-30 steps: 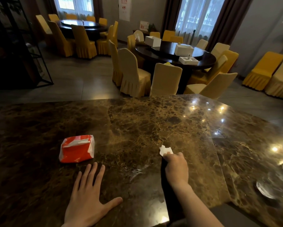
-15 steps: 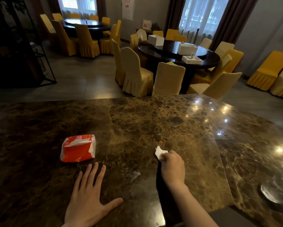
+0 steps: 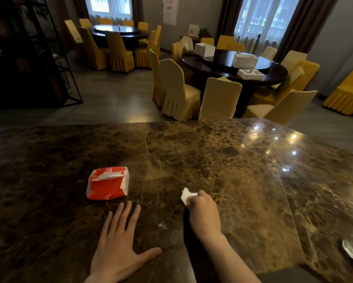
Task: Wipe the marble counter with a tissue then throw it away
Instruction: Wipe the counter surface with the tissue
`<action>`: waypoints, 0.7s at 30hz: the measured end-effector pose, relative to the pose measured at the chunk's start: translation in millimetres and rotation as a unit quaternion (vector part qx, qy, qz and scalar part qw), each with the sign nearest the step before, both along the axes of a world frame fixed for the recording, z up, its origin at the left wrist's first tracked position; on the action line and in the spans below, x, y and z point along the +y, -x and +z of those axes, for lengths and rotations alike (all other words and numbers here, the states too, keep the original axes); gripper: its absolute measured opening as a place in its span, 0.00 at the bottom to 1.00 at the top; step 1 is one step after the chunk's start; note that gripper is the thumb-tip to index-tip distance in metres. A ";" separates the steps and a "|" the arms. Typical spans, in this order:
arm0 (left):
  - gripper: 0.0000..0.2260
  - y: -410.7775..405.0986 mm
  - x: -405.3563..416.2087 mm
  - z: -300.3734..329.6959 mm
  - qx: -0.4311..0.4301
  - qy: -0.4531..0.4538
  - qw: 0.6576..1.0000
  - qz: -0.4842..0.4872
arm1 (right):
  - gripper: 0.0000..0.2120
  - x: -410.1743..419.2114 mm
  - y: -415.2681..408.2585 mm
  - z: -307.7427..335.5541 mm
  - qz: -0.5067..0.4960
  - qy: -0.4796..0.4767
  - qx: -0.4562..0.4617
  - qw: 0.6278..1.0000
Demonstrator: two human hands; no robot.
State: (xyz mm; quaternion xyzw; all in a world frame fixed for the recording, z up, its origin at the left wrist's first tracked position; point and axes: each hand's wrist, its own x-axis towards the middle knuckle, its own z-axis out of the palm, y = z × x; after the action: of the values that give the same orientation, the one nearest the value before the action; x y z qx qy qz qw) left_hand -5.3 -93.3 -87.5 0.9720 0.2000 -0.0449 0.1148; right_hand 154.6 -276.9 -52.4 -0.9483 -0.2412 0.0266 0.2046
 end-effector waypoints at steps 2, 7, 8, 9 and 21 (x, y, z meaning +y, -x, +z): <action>0.59 0.2 0.2 0.0 0.007 -0.001 1.000 -0.002 | 0.09 11.1 3.7 3.6 -0.020 0.002 -0.013 1.000; 0.57 -2.2 1.4 -0.1 0.015 -0.004 1.000 -0.009 | 0.08 57.3 64.2 0.5 0.134 -0.050 0.009 0.990; 0.57 -1.8 1.8 -0.8 0.010 -0.004 1.000 -0.008 | 0.08 57.2 66.0 1.3 0.156 -0.049 0.014 0.987; 0.57 -1.6 2.4 -0.4 0.001 -0.001 1.000 -0.004 | 0.08 53.2 60.9 2.3 0.165 -0.043 0.012 0.985; 0.59 0.2 1.2 -1.9 -0.020 0.014 1.000 0.004 | 0.16 29.9 27.6 11.5 0.080 -0.183 0.027 0.980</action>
State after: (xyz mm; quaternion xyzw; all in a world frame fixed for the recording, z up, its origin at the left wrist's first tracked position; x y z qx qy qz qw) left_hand -5.5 -92.2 -89.4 0.9702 0.2011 -0.0278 0.1320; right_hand 127.0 -247.0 -40.9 -0.8715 -0.3114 0.0241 0.3781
